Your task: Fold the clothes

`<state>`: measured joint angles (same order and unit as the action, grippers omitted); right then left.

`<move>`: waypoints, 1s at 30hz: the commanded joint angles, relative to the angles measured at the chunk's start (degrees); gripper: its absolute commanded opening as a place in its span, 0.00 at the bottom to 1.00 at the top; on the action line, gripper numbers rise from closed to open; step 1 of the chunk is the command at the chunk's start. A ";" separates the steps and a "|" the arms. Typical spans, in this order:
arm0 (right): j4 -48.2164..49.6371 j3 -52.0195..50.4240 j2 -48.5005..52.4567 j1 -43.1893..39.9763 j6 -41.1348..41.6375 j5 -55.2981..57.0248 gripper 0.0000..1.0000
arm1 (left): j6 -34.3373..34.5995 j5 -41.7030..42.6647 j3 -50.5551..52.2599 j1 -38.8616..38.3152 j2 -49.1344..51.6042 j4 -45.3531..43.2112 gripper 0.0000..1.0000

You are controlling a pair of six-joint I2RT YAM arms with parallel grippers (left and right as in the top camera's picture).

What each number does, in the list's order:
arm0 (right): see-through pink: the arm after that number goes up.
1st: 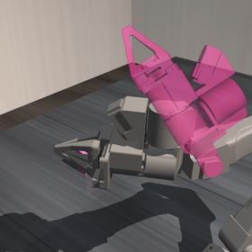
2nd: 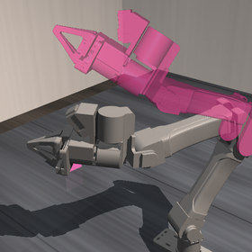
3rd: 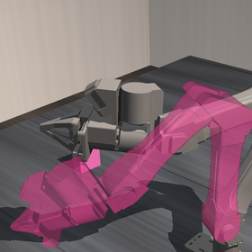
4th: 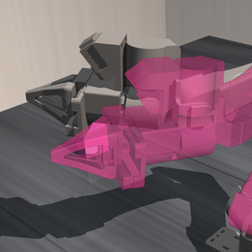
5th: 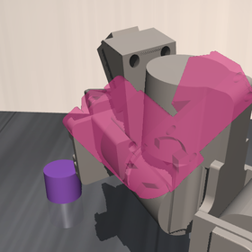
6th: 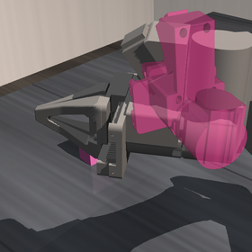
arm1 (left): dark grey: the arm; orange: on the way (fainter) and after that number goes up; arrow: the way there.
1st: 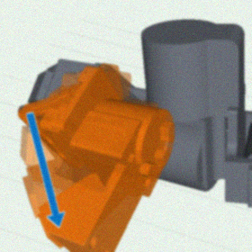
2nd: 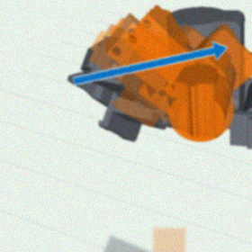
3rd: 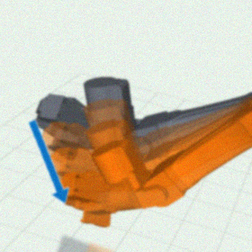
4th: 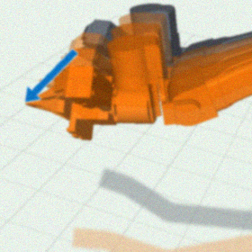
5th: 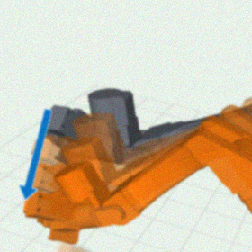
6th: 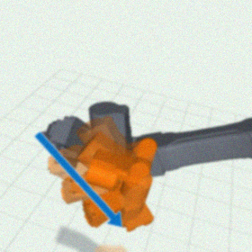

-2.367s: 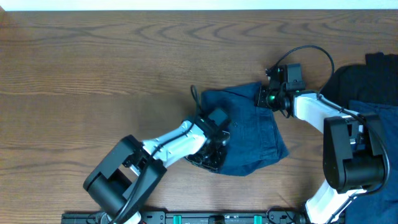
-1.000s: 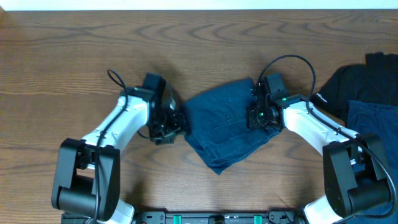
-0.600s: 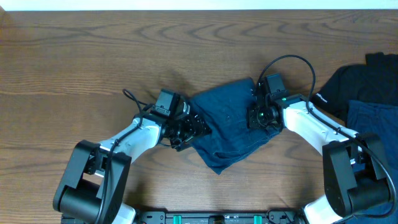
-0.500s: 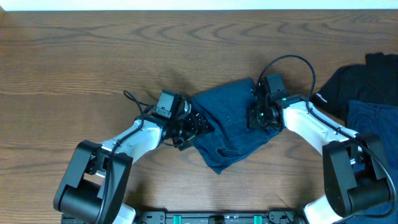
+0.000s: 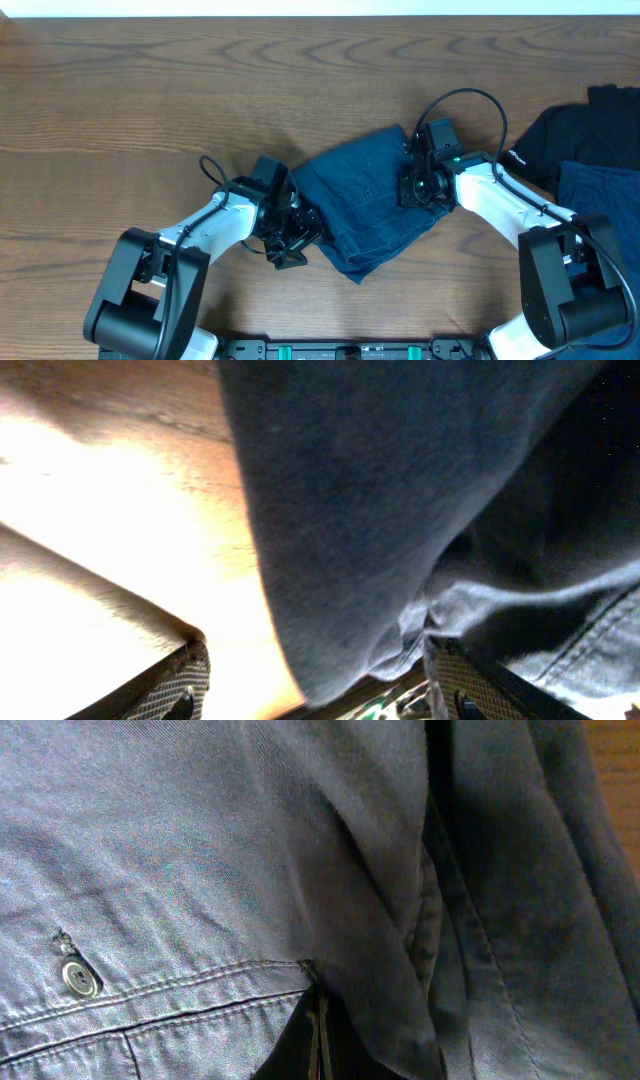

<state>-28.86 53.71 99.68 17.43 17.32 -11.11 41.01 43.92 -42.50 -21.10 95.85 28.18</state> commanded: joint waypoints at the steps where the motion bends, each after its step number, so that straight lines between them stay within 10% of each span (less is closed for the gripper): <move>1: -0.09 0.11 0.85 0.76 -0.02 -0.07 0.01 | -7.02 -4.98 2.23 2.34 1.25 0.48 0.75; 13: -0.24 0.11 0.85 0.76 -0.04 -0.04 0.01 | -11.61 -3.30 2.23 8.33 -13.73 -0.76 0.86; 30: -0.35 0.11 0.85 0.76 -0.04 -0.57 0.01 | 11.21 -5.95 6.60 -1.99 0.55 -26.49 0.98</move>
<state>-28.97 53.71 99.70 17.45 17.32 -11.16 47.44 39.35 -37.74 -21.78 92.18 2.26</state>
